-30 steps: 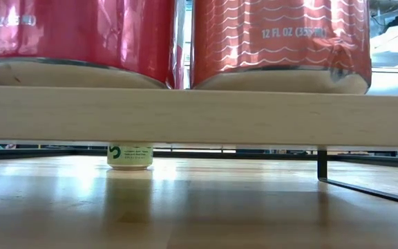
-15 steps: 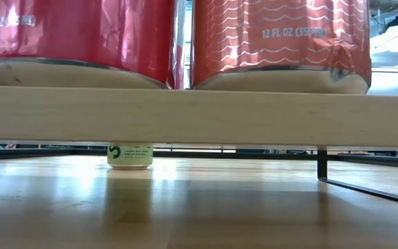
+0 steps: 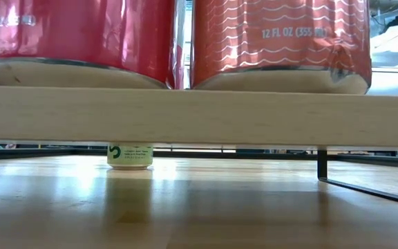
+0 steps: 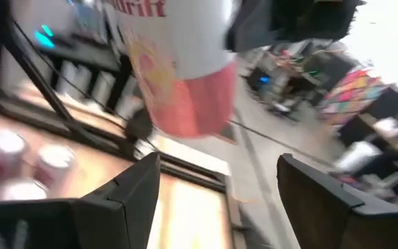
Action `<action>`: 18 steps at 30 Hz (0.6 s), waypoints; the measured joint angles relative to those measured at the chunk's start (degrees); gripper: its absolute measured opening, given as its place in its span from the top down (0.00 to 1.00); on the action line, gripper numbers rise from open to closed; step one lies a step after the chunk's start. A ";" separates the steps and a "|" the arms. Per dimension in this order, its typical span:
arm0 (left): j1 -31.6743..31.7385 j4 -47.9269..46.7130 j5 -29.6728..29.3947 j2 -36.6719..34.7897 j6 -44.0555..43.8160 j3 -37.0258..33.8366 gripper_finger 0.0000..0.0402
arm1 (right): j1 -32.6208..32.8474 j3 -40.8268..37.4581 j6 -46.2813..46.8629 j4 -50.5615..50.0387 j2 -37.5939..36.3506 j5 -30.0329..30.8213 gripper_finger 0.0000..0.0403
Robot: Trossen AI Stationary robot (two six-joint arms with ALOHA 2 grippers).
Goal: Place canned beverage on shelf
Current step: Put the pink soda can on the shelf aligned with the other pink soda can
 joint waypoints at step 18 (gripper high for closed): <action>3.63 -10.36 10.35 0.15 -5.55 -10.83 0.25 | 6.73 0.13 -5.21 -3.22 0.11 2.55 0.31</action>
